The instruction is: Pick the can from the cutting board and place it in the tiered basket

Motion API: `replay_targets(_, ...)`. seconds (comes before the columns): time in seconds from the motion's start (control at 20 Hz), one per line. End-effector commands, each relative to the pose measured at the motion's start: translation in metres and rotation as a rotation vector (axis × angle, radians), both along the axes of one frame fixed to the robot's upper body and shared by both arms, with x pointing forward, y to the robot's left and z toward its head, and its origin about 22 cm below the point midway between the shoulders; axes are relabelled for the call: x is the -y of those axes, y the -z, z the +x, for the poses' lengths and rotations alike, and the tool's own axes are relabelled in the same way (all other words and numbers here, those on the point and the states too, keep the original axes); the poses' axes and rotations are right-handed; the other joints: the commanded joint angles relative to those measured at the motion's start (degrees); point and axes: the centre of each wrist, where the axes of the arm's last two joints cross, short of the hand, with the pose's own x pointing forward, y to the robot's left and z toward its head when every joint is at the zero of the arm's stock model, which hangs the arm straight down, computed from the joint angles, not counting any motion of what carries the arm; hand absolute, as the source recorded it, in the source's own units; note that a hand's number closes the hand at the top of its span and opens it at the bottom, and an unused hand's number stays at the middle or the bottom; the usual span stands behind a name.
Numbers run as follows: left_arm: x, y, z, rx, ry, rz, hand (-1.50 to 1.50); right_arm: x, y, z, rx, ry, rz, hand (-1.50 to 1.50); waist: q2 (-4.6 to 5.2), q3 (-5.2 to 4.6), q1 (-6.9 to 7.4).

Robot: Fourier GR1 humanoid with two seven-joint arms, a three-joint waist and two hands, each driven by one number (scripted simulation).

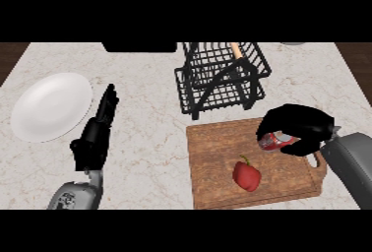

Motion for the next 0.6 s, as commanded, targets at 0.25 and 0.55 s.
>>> replay_targets(0.25,-0.002,-0.013,-0.001,0.012,0.010,0.006,0.00,-0.016,0.021,0.010,0.148,-0.085,0.093,1.50,0.05,0.02,0.20)
replay_targets(0.55,-0.012,0.000,-0.004,-0.009,-0.024,0.020,0.00,-0.081,0.060,-0.020,0.113,0.454,-0.298,1.50,-1.57,-0.73,-2.57)
